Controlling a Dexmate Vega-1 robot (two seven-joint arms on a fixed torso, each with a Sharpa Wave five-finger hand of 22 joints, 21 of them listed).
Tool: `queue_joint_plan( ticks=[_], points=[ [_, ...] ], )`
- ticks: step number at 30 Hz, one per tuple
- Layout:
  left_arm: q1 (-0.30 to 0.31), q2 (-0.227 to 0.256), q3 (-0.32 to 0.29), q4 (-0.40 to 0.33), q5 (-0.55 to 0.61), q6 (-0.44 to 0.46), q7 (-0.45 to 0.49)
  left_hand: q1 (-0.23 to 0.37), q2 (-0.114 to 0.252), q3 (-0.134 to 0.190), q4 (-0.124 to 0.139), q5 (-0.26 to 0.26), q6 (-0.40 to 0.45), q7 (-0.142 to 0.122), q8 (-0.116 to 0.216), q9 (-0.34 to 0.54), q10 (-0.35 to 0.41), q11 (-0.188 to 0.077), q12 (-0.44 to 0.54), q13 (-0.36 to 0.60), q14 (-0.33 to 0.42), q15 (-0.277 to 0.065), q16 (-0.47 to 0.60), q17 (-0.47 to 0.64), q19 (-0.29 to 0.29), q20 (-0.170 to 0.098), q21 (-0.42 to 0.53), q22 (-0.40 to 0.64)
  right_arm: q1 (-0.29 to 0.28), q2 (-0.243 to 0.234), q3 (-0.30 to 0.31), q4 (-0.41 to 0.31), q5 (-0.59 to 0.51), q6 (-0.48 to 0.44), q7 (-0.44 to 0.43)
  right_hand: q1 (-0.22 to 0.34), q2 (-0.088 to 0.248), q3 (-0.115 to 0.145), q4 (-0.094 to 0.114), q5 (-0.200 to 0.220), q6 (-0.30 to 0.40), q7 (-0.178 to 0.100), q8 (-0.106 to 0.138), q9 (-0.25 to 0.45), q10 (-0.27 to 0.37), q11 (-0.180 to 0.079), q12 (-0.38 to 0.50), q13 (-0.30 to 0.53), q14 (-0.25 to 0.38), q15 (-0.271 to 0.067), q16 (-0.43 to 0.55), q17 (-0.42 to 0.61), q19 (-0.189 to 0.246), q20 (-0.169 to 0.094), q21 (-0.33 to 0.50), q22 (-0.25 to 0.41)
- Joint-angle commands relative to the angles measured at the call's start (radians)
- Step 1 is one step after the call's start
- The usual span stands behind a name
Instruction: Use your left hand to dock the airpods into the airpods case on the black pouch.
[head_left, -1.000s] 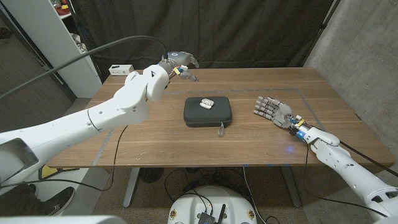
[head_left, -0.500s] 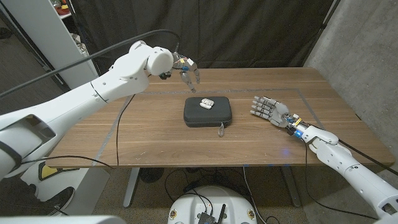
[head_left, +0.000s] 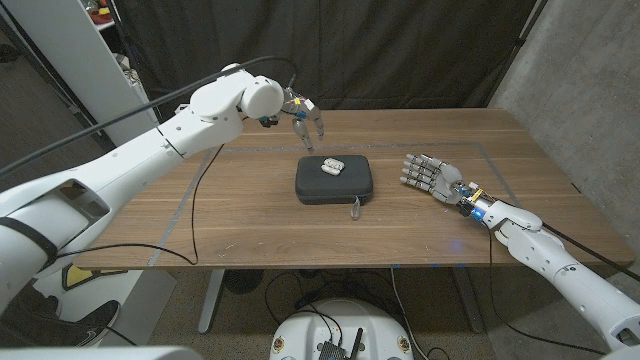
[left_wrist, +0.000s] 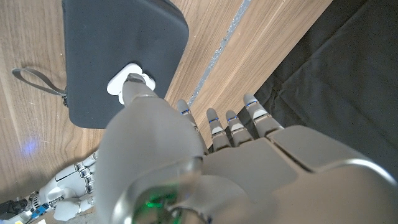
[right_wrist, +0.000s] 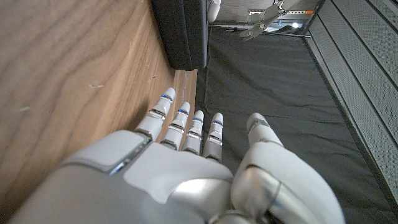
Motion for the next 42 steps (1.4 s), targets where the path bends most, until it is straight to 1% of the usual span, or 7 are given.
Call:
queue_joint_plan(
  ticks=[1,4,6,28,36,38,42],
  points=[
    [0.058,-0.032,-0.022,0.087,-0.025,-0.096,0.129,0.010,0.017,0.002,0.008,0.007,0.036,0.002,0.010,0.000,0.031,-0.011,0.016,-0.003,0.025,-0.037,0.011,0.001,0.015,-0.003,0.008,0.004,-0.013,0.003,0.001,-0.007,0.008,0.009,-0.017,0.006,0.002,0.001,0.003,0.004,0.014,0.004,0.006,0.000,0.010,0.004,0.007,0.003,0.006,-0.062,0.004,0.002,0.005,0.005,0.004,0.006],
    [0.061,-0.037,-0.021,0.104,-0.030,-0.110,0.150,0.015,0.020,0.002,0.007,0.008,0.050,0.002,0.013,-0.001,0.040,-0.005,0.019,-0.005,0.032,-0.041,0.012,0.001,0.017,-0.004,0.009,0.005,-0.016,0.005,0.003,-0.009,0.012,0.009,-0.023,0.006,0.002,0.001,0.003,0.004,0.014,0.004,0.006,0.000,0.012,0.005,0.008,0.003,0.006,-0.060,0.005,0.002,0.005,0.005,0.004,0.006],
    [0.059,-0.043,-0.020,0.117,-0.035,-0.119,0.158,0.019,0.021,0.003,0.006,0.009,0.062,0.002,0.016,-0.002,0.048,-0.013,0.022,-0.007,0.038,-0.045,0.013,0.001,0.018,-0.004,0.009,0.005,-0.017,0.006,0.004,-0.010,0.014,0.008,-0.027,0.006,0.002,0.002,0.003,0.004,0.014,0.004,0.006,0.000,0.013,0.004,0.008,0.003,0.006,-0.062,0.005,0.002,0.005,0.005,0.005,0.006],
    [0.015,-0.097,0.025,0.273,-0.040,-0.213,0.253,0.040,0.026,0.003,0.001,0.011,0.094,0.001,0.019,-0.007,0.068,-0.018,0.028,-0.016,0.065,-0.062,0.016,0.001,0.026,-0.004,0.012,0.007,-0.005,0.028,0.003,0.008,0.015,0.009,-0.055,0.005,0.001,0.002,0.004,0.004,0.023,0.005,0.007,0.000,0.016,0.005,0.009,0.003,0.006,-0.062,0.007,0.004,0.006,0.005,0.006,0.006],
    [-0.009,-0.108,0.036,0.311,-0.067,-0.236,0.244,0.047,0.028,0.003,0.000,0.011,0.111,0.002,0.022,-0.008,0.077,-0.020,0.031,-0.019,0.072,-0.067,0.017,0.001,0.030,-0.005,0.013,0.008,-0.010,0.028,0.007,0.007,0.016,0.008,-0.066,0.006,0.001,0.002,0.003,0.004,0.023,0.005,0.007,0.000,0.018,0.005,0.009,0.003,0.006,-0.064,0.007,0.004,0.007,0.006,0.006,0.006],
    [-0.013,-0.108,0.038,0.312,-0.072,-0.236,0.237,0.050,0.029,0.002,0.001,0.012,0.134,0.003,0.028,-0.009,0.076,-0.026,0.030,-0.021,0.074,-0.070,0.015,0.001,0.030,-0.006,0.014,0.008,-0.010,0.029,0.008,0.007,0.018,0.009,-0.068,0.006,0.002,0.002,0.003,0.004,0.022,0.005,0.006,0.000,0.017,0.005,0.009,0.003,0.005,-0.063,0.007,0.005,0.006,0.006,0.006,0.006],
    [-0.018,-0.108,0.041,0.314,-0.076,-0.240,0.235,0.050,0.030,0.000,0.002,0.012,0.155,0.005,0.033,-0.010,0.078,-0.023,0.030,-0.023,0.076,-0.070,0.014,0.001,0.030,-0.004,0.014,0.009,-0.010,0.032,0.010,0.011,0.020,0.008,-0.069,0.006,0.002,0.002,0.004,0.004,0.023,0.005,0.006,0.000,0.016,0.005,0.008,0.003,0.007,-0.066,0.008,0.005,0.006,0.006,0.006,0.006]
  ],
)
